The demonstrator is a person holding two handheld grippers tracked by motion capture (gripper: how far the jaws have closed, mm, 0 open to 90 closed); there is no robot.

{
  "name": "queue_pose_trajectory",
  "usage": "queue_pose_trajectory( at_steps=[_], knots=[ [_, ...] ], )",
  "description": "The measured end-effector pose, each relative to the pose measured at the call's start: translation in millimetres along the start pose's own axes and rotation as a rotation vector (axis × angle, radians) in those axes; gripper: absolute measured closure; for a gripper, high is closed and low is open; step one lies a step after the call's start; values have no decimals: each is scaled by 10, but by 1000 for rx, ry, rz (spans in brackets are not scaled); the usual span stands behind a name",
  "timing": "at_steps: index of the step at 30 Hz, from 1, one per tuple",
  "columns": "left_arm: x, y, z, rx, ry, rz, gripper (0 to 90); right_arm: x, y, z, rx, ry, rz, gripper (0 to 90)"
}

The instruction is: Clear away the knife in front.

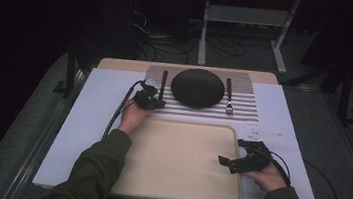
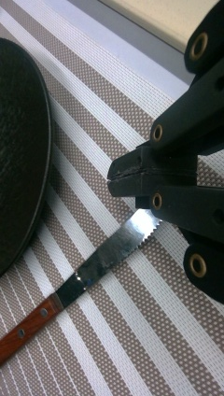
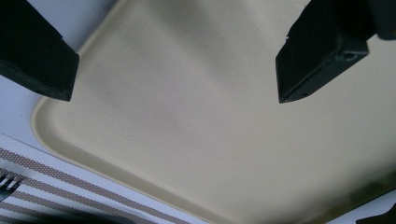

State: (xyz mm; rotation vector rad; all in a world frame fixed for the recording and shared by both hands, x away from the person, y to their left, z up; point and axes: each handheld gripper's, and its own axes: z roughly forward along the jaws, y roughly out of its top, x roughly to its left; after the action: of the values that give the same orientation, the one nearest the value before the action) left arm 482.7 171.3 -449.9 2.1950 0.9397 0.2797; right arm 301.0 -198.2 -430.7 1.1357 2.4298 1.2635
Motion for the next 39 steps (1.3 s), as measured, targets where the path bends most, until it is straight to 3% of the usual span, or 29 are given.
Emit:
queue_pose_trajectory(
  at_steps=[33,39],
  knots=[
    [248,-138,-189,39,94,-37,900,1,-5,-3,1,-2,-2,0],
    [259,-152,-223,22,77,-45,900,2,-6,-1,1,1,-3,0]
  ],
)
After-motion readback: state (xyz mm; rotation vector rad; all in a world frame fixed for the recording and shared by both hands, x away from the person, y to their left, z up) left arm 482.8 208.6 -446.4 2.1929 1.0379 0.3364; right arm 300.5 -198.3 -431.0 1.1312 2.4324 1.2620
